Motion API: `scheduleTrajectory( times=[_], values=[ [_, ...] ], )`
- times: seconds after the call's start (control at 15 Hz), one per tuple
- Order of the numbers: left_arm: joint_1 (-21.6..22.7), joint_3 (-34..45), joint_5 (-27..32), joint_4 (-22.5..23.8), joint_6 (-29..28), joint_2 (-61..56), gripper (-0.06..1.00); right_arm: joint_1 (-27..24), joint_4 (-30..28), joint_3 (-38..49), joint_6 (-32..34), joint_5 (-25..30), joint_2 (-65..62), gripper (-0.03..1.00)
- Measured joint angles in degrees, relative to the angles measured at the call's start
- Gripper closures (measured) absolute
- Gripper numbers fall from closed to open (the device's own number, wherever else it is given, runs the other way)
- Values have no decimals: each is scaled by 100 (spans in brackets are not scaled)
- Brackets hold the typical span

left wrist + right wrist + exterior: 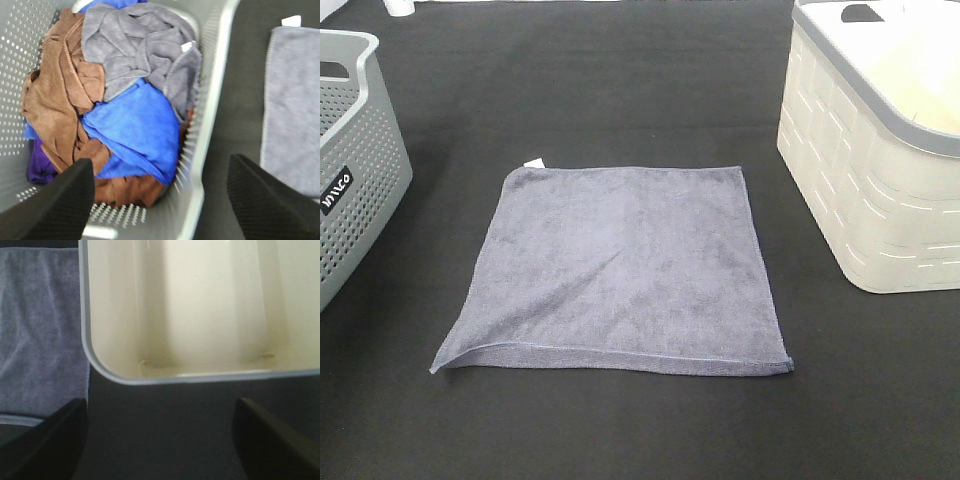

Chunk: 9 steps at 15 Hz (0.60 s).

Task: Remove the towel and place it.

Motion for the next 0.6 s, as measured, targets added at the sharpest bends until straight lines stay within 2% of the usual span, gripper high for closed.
scheduleTrajectory(
  times=[0.2,0.33,0.6],
  values=[
    [0,940,6,-86,229,-1100,25,0,-109,1003,34,6,-1346,20],
    [0,1919,23,-63,539,-2017,25,0,-109,1839,52,11,-2492,20],
    [0,2659,29,23,533,-3140,25,0,-178,2573,115,17,-3787,20]
  ],
)
